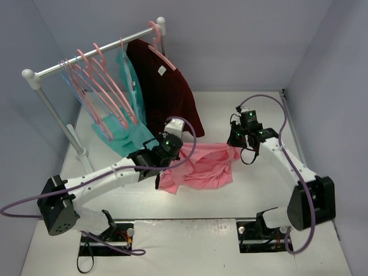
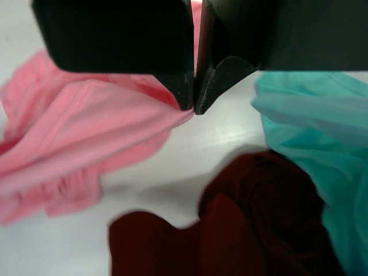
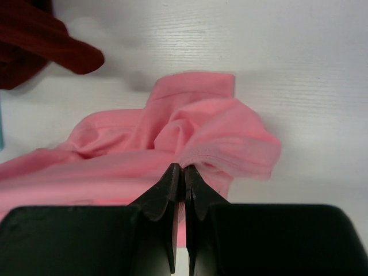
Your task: Place the t-shirt on the hanger
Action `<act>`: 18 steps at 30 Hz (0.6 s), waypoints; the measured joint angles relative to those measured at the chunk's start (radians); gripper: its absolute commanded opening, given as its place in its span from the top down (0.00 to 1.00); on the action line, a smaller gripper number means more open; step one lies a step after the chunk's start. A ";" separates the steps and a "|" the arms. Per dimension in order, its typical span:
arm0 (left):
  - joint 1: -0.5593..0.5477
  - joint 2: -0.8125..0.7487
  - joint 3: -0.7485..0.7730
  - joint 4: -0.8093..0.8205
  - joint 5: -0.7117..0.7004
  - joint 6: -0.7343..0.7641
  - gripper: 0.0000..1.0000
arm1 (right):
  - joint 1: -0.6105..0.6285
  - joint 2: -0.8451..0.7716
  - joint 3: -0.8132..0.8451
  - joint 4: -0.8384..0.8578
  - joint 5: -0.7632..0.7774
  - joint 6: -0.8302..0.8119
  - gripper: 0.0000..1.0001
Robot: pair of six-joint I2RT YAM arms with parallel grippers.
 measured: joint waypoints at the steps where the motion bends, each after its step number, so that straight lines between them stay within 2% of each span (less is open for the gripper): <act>1: 0.022 0.011 0.011 0.014 -0.006 -0.001 0.99 | 0.001 0.034 0.000 0.016 0.001 0.000 1.00; 2: 0.039 0.025 0.025 0.020 -0.012 -0.001 0.97 | 0.003 0.069 0.004 0.025 0.003 0.001 0.98; 3: 0.050 0.045 0.048 0.023 -0.017 0.003 0.92 | 0.004 0.104 0.015 0.028 0.004 0.001 0.92; 4: 0.057 0.067 0.074 0.026 -0.021 0.010 0.85 | 0.006 0.137 0.031 0.031 0.004 0.001 0.81; 5: 0.059 0.088 0.099 0.030 -0.021 0.017 0.74 | 0.009 0.168 0.048 0.038 0.004 0.000 0.69; 7: 0.054 0.115 0.145 0.028 -0.015 0.052 0.41 | 0.013 0.208 0.084 0.045 0.004 -0.001 0.49; 8: 0.050 0.116 0.163 0.024 -0.011 0.068 0.30 | 0.015 0.217 0.104 0.045 0.004 -0.004 0.40; 9: 0.046 0.112 0.187 0.007 -0.009 0.084 0.27 | 0.017 0.219 0.125 0.046 0.004 -0.006 0.35; 12: 0.034 0.095 0.311 -0.067 -0.012 0.118 0.25 | 0.022 0.200 0.192 0.055 0.004 -0.022 0.26; 18: 0.026 -0.008 0.566 -0.234 -0.112 0.135 0.25 | 0.030 0.041 0.225 0.057 0.012 -0.081 0.25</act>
